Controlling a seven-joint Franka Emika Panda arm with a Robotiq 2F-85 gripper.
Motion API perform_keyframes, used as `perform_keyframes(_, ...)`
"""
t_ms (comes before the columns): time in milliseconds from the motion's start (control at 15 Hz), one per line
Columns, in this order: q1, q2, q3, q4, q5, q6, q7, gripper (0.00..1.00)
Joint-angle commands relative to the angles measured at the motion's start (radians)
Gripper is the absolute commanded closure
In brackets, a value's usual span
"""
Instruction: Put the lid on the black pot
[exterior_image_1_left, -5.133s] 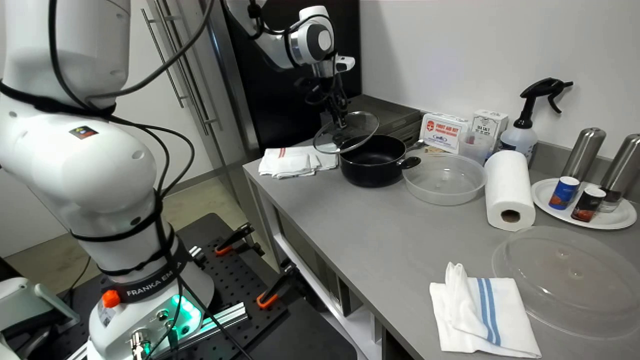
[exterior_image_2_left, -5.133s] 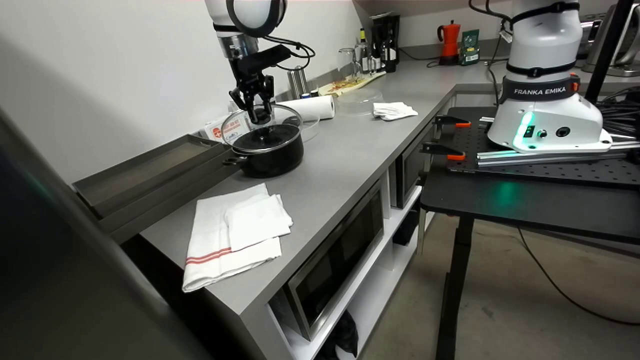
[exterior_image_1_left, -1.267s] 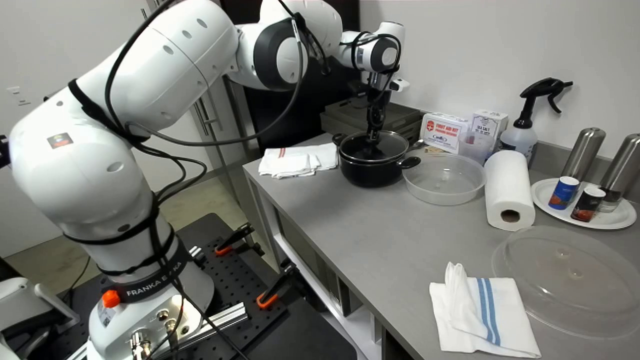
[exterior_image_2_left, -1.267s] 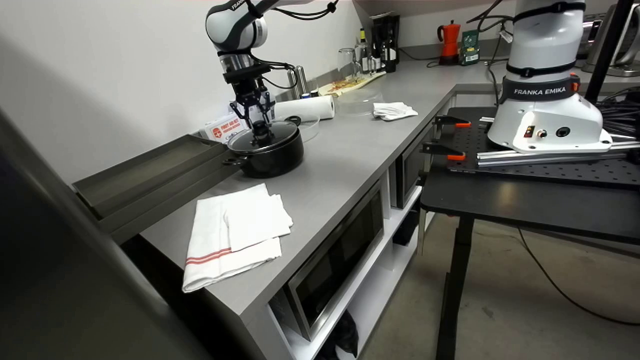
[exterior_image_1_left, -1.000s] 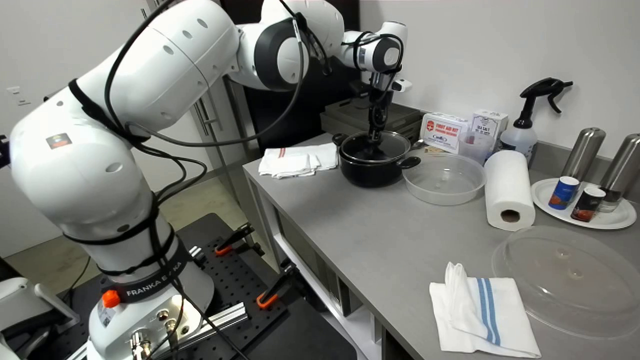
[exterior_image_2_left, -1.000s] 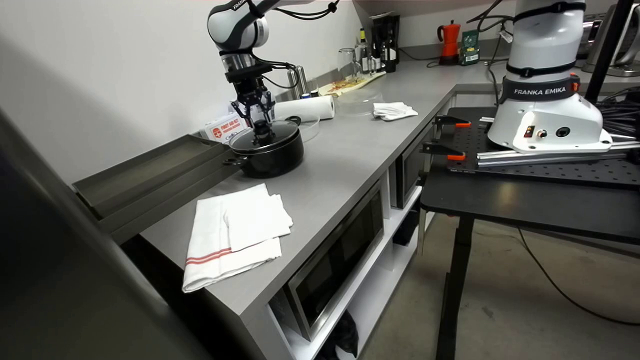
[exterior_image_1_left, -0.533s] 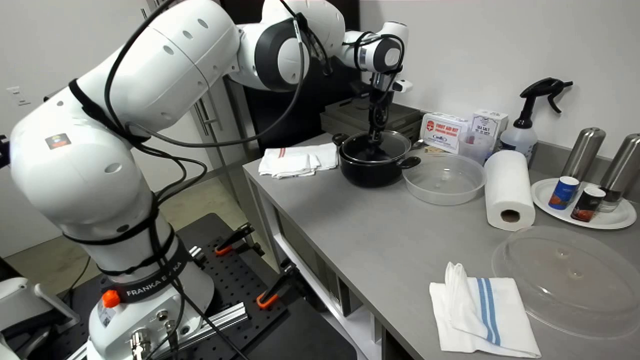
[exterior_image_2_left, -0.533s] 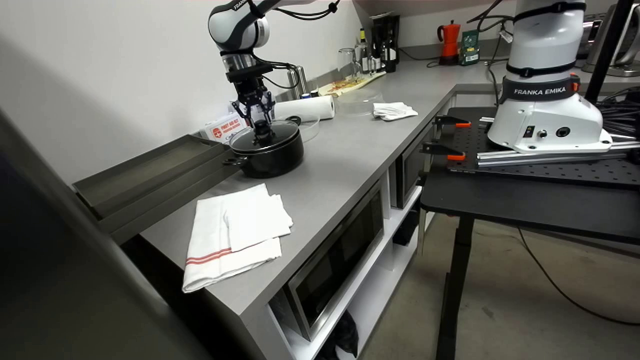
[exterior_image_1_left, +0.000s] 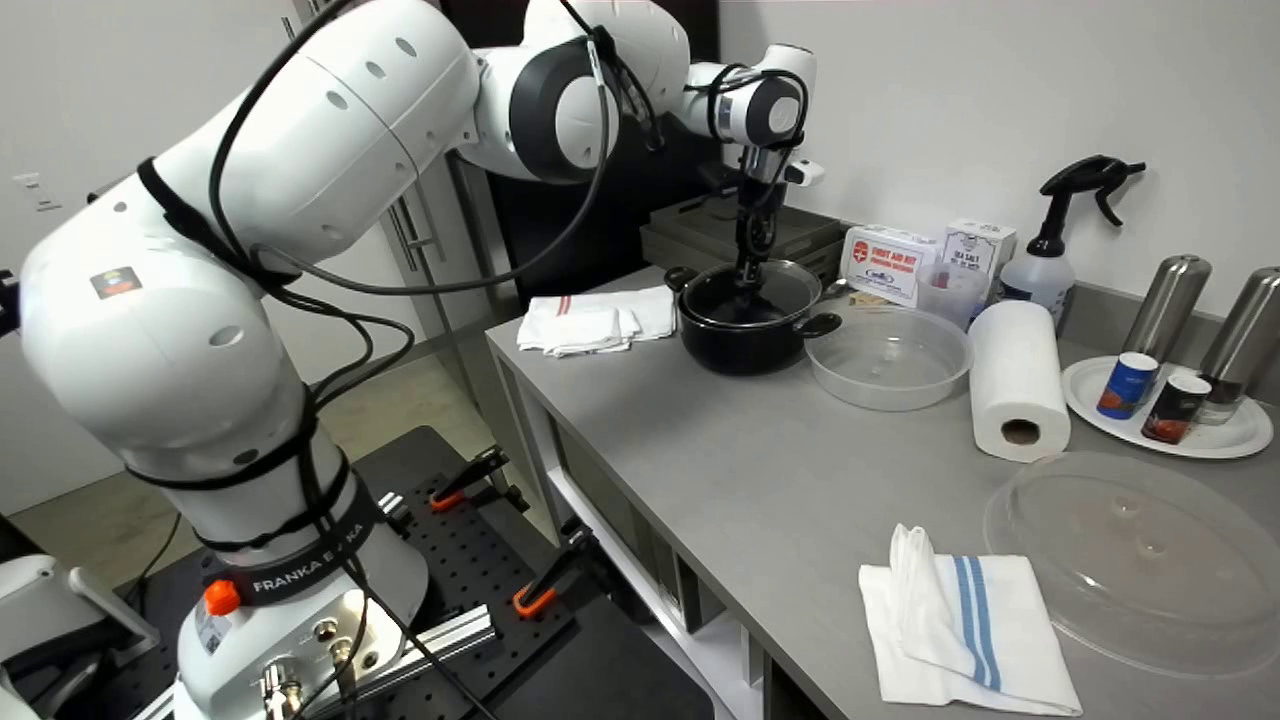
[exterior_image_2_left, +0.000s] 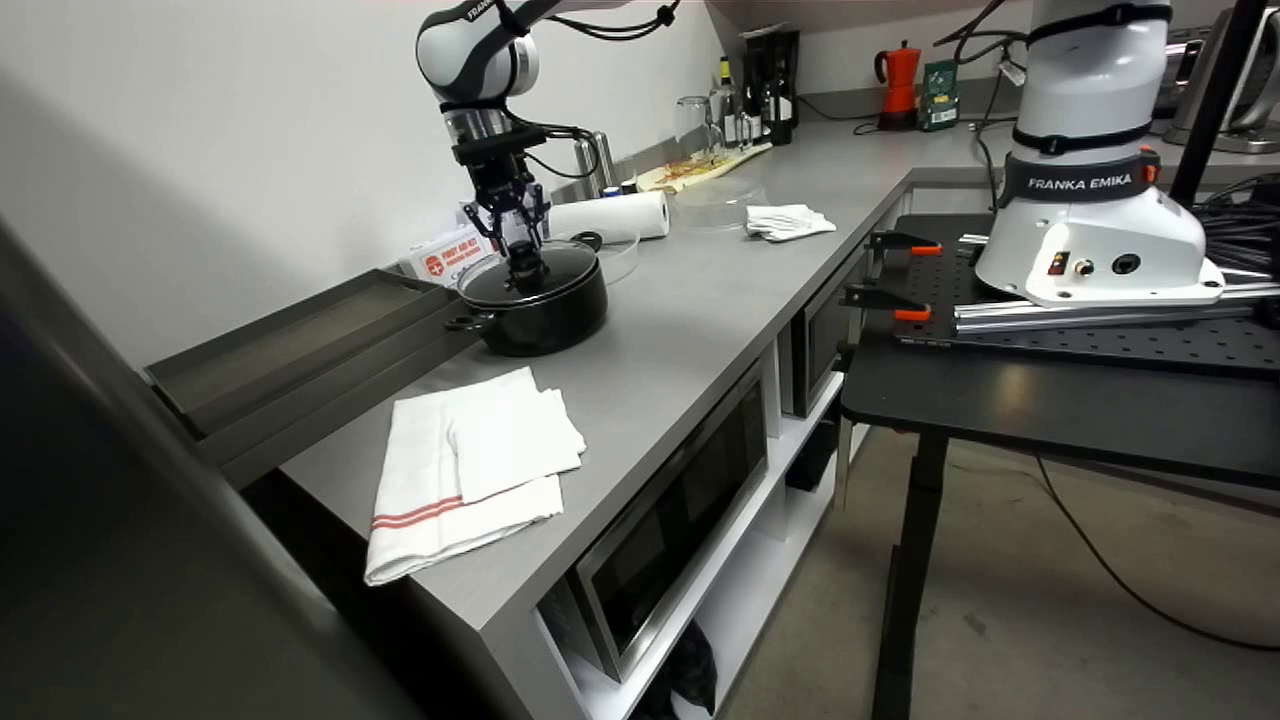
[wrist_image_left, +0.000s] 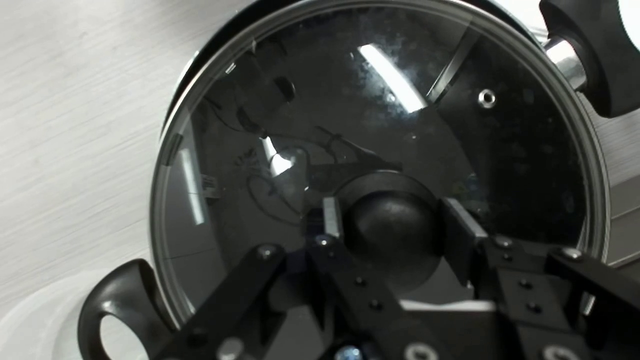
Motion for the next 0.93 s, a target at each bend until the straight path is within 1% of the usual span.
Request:
perform_keyframes(0, -0.008, -0.032, 0.018, -0.043, 0.013, 0.005, -0.034, 0.75)
perform_keyframes(867, -0.006, -0.067, 0.026, -0.085, 0.013, 0.012, -0.059, 0.75)
